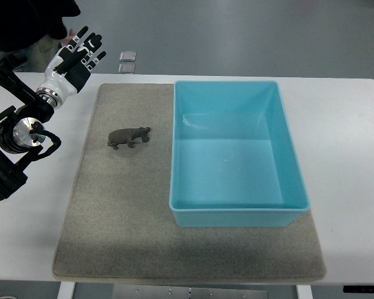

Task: Place brown hippo in blue box with left hand

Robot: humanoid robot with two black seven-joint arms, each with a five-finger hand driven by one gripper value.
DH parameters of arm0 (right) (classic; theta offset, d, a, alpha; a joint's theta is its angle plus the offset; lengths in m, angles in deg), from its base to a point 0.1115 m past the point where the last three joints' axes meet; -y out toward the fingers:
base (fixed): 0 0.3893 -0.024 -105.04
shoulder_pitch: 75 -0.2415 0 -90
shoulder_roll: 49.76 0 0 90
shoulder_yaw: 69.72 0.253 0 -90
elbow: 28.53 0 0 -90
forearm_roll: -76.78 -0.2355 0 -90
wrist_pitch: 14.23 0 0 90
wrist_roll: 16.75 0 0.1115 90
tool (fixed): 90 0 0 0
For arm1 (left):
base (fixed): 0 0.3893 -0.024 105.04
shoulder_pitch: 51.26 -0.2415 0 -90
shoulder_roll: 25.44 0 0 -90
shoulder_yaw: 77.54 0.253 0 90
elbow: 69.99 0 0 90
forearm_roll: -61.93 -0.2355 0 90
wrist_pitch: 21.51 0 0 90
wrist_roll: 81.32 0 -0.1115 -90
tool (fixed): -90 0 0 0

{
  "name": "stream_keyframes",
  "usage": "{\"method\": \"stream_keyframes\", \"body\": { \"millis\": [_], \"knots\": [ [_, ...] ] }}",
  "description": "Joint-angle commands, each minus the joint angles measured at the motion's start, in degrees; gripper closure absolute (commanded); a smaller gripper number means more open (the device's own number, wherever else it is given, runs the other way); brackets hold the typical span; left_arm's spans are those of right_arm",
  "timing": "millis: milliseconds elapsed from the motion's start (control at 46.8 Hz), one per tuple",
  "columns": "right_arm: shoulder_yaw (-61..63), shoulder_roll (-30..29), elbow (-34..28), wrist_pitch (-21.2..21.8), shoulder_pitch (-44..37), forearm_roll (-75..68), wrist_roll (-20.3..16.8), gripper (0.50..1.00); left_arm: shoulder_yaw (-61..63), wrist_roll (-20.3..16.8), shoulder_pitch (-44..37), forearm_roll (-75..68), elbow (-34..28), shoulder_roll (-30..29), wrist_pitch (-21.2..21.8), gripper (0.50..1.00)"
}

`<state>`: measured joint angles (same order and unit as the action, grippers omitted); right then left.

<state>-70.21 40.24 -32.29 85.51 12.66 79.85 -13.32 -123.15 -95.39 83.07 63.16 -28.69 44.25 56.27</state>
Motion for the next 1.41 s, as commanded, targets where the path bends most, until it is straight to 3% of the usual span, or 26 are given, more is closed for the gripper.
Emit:
{"method": "stream_keyframes", "body": {
  "millis": [0, 641, 940, 1389],
  "knots": [
    [-0.04, 0.0, -0.01, -0.07, -0.02, 0.0, 0.0, 0.564, 0.17, 0.0, 0.05, 0.18, 0.0, 0.0, 0.01, 0.504],
    [0.05, 0.0, -0.01, -0.07, -0.02, 0.09, 0.0, 0.564, 0.96, 0.0, 0.49, 0.35, -0.08, -0.08, -0.08, 0.504],
    [-0.04, 0.0, -0.01, -0.07, 0.06, 0.0, 0.0, 0.564, 0.96, 0.0, 1.63, 0.7, -3.42, 0.0, -0.17, 0.504],
    [0.05, 0.0, -0.01, -0.07, -0.02, 0.0, 0.0, 0.564, 2.98, 0.0, 1.81, 0.0, -3.51, -0.26, -4.74, 0.506]
  ]
}}
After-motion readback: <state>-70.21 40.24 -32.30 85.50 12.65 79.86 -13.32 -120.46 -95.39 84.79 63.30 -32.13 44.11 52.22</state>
